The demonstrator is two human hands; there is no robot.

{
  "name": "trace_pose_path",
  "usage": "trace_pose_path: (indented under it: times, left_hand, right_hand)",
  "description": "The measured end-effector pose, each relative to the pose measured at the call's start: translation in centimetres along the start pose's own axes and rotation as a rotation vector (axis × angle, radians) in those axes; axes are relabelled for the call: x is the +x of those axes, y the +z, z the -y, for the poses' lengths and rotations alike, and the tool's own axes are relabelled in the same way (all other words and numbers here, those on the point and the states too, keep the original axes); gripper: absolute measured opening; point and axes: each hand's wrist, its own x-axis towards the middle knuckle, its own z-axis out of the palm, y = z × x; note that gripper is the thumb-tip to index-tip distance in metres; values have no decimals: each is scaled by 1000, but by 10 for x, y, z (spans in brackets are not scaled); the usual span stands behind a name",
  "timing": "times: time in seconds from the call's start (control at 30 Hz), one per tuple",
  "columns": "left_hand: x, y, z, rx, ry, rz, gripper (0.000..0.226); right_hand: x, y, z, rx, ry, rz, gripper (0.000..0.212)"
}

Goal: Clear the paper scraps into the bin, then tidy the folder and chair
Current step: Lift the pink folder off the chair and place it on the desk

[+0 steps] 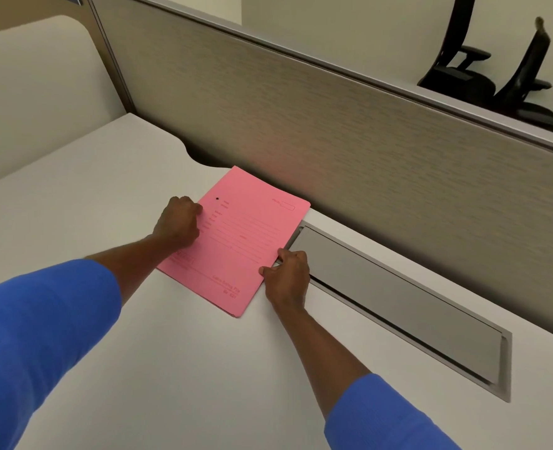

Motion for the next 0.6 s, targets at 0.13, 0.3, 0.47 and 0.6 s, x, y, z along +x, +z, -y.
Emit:
trace_pose_path:
  times: [0.13,0.3,0.47,0.6]
  left_hand:
    - [-3,-2,-2,24,21,21,56]
    - [-14,-8,-4,55,13,0,54]
    - [-47,-19,3,43,2,-77,54]
    - [-91,-30,14,-43,31,-88,42]
  right_hand:
    - [1,5,0,-18,3,-18,46]
    - [-5,8,-2,-53,-19,-58,48]
    - [-30,1,-9,-76,-36,-79,43]
    - [-69,-3,-26,-116,-12,-79,42]
